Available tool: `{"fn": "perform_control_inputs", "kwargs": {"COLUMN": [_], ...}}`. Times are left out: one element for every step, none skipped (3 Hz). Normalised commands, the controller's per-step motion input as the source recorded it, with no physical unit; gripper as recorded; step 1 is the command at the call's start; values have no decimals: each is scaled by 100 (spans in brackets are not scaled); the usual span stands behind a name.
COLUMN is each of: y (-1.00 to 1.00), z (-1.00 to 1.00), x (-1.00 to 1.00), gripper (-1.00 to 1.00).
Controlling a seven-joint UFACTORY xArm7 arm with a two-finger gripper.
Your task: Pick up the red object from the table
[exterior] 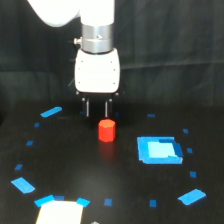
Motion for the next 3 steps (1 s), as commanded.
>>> {"fn": "perform_control_inputs", "kwargs": {"y": [-10, 100, 20], "z": [-17, -100, -100], "x": [-27, 7, 100], "gripper": [100, 88, 100]}}
